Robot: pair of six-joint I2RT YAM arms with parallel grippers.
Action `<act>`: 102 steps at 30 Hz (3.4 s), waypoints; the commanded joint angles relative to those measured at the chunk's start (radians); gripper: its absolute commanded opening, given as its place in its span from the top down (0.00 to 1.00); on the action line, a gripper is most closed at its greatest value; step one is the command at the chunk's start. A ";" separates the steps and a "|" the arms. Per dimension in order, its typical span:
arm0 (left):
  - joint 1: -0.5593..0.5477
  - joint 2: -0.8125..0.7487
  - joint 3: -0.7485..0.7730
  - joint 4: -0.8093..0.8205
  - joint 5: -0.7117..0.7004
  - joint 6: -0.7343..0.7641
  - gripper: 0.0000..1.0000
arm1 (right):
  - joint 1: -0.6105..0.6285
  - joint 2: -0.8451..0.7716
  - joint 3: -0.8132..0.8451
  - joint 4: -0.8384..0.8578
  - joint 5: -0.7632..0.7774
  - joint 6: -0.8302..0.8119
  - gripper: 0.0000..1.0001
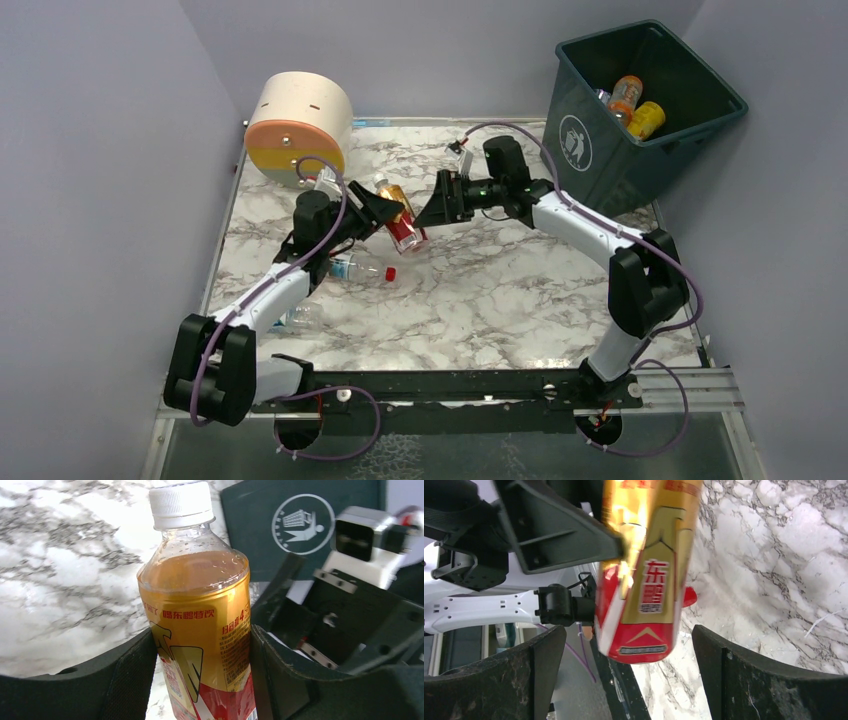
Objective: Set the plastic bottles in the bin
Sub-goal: Pick up the plastic bottle at the center of the board.
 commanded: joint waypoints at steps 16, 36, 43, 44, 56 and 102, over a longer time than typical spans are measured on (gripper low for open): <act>-0.001 -0.067 -0.033 0.207 0.097 -0.001 0.37 | -0.028 -0.092 -0.190 0.305 -0.230 0.218 0.00; -0.001 -0.064 -0.036 0.210 0.095 -0.002 0.37 | 0.046 -0.024 -0.122 0.226 -0.157 0.177 0.04; -0.002 -0.074 -0.053 0.210 0.098 -0.008 0.37 | 0.056 0.001 -0.105 0.204 -0.114 0.165 0.05; -0.002 -0.077 -0.056 0.210 0.096 -0.010 0.37 | 0.057 0.005 -0.102 0.206 -0.110 0.167 0.05; -0.002 -0.085 -0.061 0.210 0.087 -0.019 0.37 | 0.088 0.071 -0.028 0.145 -0.065 0.135 0.12; -0.001 -0.672 -0.085 -0.385 -0.020 0.139 0.01 | 0.058 -0.050 0.063 -0.067 0.112 0.029 0.37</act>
